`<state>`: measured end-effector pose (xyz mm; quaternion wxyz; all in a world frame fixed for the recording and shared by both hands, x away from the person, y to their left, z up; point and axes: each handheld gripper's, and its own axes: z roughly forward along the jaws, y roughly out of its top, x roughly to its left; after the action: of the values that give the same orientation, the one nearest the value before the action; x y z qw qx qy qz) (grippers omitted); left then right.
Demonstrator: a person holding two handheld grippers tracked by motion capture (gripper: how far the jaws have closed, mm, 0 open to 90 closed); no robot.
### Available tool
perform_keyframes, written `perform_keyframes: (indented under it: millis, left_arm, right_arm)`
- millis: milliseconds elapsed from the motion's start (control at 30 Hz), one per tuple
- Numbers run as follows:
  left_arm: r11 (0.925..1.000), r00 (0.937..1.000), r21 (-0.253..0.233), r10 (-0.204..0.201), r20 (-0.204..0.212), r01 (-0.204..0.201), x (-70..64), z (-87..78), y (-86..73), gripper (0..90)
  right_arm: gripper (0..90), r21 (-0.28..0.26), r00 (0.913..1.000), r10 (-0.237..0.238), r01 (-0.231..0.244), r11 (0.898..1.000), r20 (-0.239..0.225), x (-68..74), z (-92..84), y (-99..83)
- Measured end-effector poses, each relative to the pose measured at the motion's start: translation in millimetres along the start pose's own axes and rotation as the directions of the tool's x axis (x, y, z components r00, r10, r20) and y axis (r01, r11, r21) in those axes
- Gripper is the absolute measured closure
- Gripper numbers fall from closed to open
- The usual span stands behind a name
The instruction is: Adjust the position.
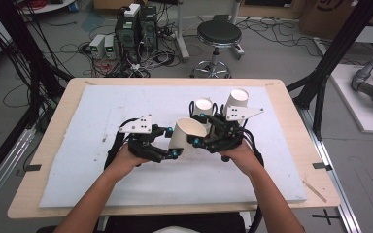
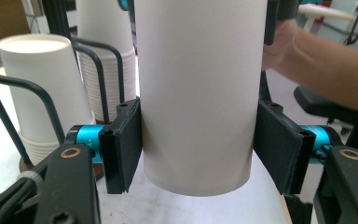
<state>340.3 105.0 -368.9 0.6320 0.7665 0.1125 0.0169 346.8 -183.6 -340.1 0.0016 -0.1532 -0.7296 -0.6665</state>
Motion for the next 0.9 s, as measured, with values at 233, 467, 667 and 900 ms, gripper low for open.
perform_keyframes:
  millis: [233,467,667,900]
  left_arm:
    - [1.0000,1.0000,0.008,0.004,0.000,-0.004,-1.1,3.4,-1.9,35.3]
    - [0.9990,0.9999,0.042,0.016,0.007,-0.016,-2.5,7.9,-3.7,35.7]
    - [0.9986,0.9999,0.052,0.010,0.010,-0.010,-2.3,9.2,-4.9,35.6]
    - [0.9981,0.9993,0.056,-0.021,-0.031,0.023,-0.9,11.0,-6.4,23.7]
  right_arm:
    - [18.8,-0.014,0.9999,-0.003,0.004,1.000,0.016,0.1,0.8,-1.1]
    - [30.0,0.035,0.9980,-0.061,0.060,0.998,0.017,4.2,4.4,-1.1]
    - [32.9,0.049,0.9970,-0.075,0.074,0.996,0.019,4.1,3.9,-1.0]
    - [33.2,0.092,0.9935,-0.107,0.103,0.990,0.039,4.8,6.1,-1.4]
